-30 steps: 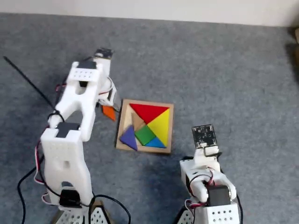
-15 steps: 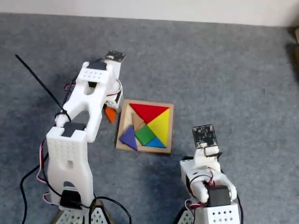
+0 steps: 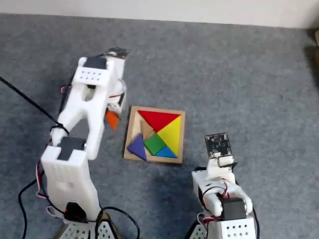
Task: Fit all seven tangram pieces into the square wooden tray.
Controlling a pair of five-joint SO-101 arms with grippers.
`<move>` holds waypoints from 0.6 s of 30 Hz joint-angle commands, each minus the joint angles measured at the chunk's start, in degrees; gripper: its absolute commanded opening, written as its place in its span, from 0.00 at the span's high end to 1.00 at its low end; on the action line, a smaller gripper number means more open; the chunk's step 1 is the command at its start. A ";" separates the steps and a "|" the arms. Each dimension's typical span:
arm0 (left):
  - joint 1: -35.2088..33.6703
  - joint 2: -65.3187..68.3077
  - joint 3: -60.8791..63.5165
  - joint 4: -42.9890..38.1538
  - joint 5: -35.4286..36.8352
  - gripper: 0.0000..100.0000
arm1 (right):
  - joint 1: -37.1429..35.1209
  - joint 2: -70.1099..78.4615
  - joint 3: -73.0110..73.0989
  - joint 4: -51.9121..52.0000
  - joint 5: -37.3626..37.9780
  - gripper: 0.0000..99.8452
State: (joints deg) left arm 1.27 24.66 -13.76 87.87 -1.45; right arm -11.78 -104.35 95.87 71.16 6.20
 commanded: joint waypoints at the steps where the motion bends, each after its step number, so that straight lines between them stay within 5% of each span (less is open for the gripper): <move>1: 6.90 -4.79 -0.48 2.46 0.79 0.90 | 0.66 -0.75 6.55 0.40 -0.18 0.99; 9: 13.14 -1.89 0.92 2.02 6.07 0.79 | 0.66 -0.75 6.55 0.40 -0.18 0.99; 18: 9.80 4.26 -5.14 1.58 9.49 0.73 | 0.66 -0.75 6.55 0.40 -0.18 0.99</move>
State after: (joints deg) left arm 12.62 29.05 -14.11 89.36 7.43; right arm -11.78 -104.35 95.87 71.16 6.20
